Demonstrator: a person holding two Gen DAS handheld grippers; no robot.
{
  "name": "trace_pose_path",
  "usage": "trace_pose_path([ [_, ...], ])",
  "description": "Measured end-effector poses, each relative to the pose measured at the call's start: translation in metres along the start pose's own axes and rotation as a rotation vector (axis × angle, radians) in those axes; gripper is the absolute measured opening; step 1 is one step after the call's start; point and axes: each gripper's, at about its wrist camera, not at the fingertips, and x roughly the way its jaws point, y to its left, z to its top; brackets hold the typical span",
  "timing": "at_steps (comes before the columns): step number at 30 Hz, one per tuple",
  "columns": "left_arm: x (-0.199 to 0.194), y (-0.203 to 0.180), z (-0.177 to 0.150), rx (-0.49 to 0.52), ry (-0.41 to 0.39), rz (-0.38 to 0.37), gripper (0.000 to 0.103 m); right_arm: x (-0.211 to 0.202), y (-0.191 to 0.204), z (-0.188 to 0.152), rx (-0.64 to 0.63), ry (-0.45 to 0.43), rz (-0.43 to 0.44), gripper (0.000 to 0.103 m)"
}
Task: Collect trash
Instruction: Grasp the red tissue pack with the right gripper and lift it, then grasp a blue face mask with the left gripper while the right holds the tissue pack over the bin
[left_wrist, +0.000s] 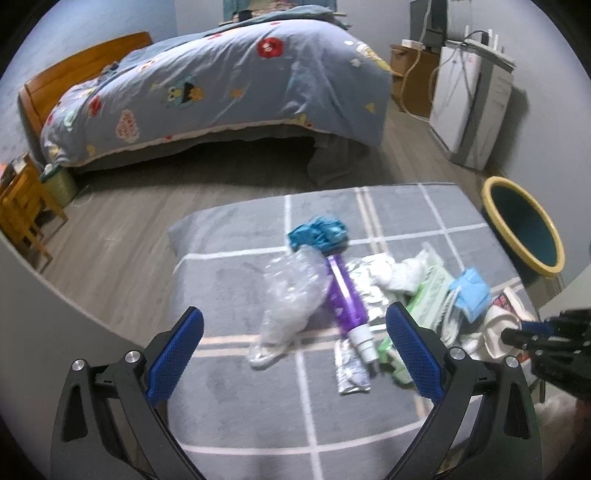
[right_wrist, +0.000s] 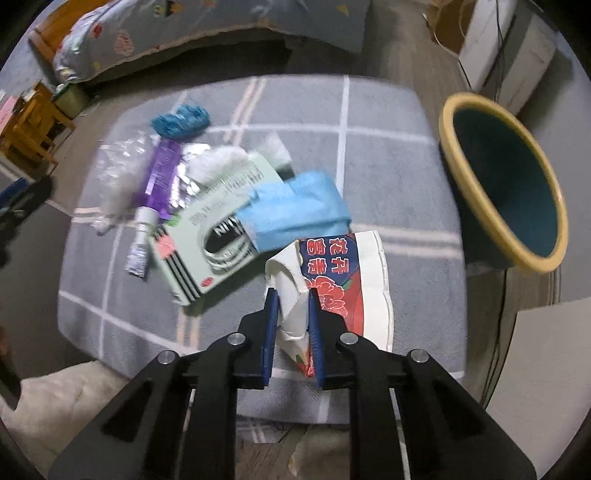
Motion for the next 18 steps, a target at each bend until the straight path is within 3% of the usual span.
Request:
trace_pose_path([
  [4,0.003,-0.023,0.005,0.046,-0.007,-0.033,0.098,-0.035,-0.016,0.027,-0.005,-0.056,0.042,0.016],
  [8,0.01,-0.056,0.006,0.103,-0.006,-0.094,0.098,-0.061,-0.046,0.056,-0.018,-0.134,0.007,0.016],
  [10,0.016,-0.071,0.005,0.127,-0.001,-0.119,0.098,-0.061,-0.062,0.064,-0.008,-0.162,-0.028,0.016],
  [14,0.032,-0.099,-0.001,0.189,0.033,-0.118,0.098,-0.039,-0.091,0.07,0.076,-0.145,0.013,0.016],
  [18,0.044,-0.118,-0.001,0.216,0.05,-0.158,0.098,-0.029,-0.103,0.075,0.046,-0.14,-0.018,0.016],
])
